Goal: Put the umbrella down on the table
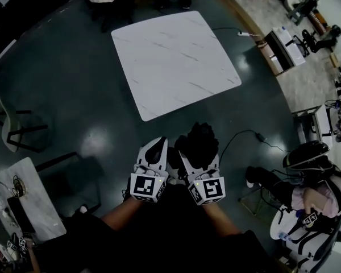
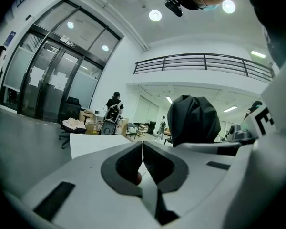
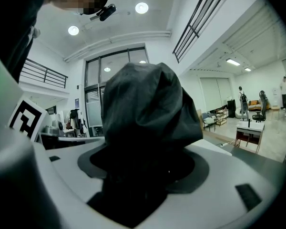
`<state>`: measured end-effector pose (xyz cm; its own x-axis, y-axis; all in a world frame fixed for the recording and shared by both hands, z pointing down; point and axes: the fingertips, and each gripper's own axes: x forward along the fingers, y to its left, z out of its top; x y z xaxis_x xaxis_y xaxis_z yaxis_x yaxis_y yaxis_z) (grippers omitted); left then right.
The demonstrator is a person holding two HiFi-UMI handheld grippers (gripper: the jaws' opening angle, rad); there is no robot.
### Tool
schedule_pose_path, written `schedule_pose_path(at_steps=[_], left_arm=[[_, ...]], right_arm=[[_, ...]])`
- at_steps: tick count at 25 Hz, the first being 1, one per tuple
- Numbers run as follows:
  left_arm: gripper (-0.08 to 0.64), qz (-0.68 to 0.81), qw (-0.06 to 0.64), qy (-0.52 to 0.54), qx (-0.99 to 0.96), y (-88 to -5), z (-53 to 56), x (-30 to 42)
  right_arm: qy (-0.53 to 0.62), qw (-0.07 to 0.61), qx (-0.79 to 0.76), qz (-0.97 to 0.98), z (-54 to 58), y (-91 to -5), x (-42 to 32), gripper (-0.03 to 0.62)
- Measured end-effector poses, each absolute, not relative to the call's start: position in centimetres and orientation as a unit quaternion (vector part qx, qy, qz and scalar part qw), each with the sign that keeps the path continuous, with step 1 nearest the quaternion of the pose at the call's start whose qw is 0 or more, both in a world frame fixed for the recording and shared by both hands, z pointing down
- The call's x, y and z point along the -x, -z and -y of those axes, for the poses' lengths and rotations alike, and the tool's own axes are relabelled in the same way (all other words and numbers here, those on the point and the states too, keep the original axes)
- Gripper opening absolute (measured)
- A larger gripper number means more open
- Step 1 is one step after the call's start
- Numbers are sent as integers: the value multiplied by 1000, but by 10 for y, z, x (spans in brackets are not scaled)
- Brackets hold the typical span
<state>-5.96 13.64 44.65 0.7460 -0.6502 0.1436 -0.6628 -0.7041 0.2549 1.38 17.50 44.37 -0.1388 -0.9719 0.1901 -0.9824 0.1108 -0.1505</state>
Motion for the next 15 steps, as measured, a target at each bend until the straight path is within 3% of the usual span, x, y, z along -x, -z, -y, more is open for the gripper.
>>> schedule_pose_path(at_steps=[15], left_arm=[[17,241,148,-20,-959,-447,-44,47]], right_arm=[[-123,19,-722,681,-85,-432,-18,328]])
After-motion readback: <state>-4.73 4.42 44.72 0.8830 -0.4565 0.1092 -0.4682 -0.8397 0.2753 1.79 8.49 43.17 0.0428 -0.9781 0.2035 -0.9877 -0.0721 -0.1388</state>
